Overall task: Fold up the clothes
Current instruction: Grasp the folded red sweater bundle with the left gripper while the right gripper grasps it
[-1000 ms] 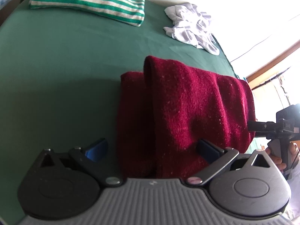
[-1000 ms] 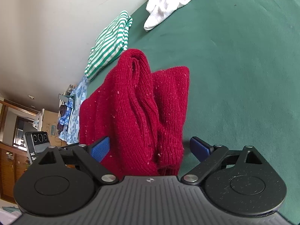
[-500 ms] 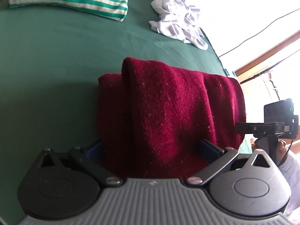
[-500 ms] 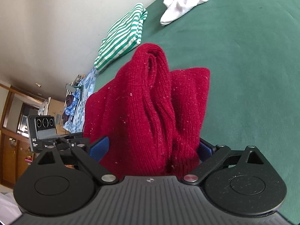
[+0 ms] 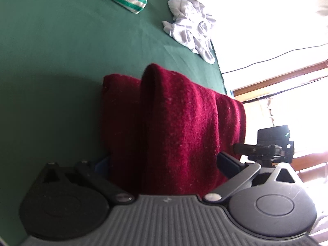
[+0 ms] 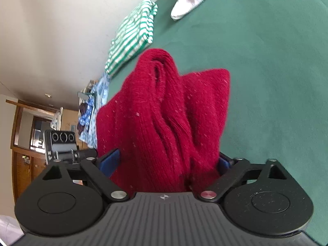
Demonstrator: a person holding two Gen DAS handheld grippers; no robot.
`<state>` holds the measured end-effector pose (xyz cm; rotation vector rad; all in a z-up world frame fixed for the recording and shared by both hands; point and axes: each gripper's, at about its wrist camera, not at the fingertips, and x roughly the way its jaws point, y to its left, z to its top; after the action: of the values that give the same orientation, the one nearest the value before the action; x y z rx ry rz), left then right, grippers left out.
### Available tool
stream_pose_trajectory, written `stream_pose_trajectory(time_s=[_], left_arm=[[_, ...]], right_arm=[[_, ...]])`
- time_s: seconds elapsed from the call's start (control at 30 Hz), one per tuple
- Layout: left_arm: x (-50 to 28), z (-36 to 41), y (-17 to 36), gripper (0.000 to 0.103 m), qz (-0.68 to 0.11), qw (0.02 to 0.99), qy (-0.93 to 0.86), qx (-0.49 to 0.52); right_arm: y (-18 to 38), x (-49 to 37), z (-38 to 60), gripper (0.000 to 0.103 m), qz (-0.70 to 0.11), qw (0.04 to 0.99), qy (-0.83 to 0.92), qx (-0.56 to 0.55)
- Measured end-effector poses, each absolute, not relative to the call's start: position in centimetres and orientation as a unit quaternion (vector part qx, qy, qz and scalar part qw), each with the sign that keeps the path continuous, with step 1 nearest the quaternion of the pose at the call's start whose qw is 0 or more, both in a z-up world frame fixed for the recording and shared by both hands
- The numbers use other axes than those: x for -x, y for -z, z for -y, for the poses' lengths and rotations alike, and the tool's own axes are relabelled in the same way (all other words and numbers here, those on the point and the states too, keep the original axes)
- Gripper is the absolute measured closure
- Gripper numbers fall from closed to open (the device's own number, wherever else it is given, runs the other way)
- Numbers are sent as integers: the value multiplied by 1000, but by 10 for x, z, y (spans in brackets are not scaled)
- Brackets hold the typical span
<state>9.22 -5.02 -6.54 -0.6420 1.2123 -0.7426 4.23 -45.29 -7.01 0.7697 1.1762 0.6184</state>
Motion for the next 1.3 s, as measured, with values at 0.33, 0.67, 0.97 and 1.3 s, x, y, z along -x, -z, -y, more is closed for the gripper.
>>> stream_pose_trajectory(time_s=[0.33, 0.67, 0.97, 1.3], left_arm=[[-99, 72, 53, 1, -550, 730, 323, 247], [-94, 44, 62, 1, -556, 703, 327, 299], [-95, 64, 58, 1, -545, 721, 318, 286], [-86, 57, 61, 2, -528, 728, 303, 315]], right_arm=[[72, -54, 432, 2, -552, 694, -303, -348], [77, -44, 458, 11, -563, 677, -287, -377], [76, -47, 445, 6, -551, 685, -290, -378], [78, -36, 446, 26, -532, 710, -261, -381]])
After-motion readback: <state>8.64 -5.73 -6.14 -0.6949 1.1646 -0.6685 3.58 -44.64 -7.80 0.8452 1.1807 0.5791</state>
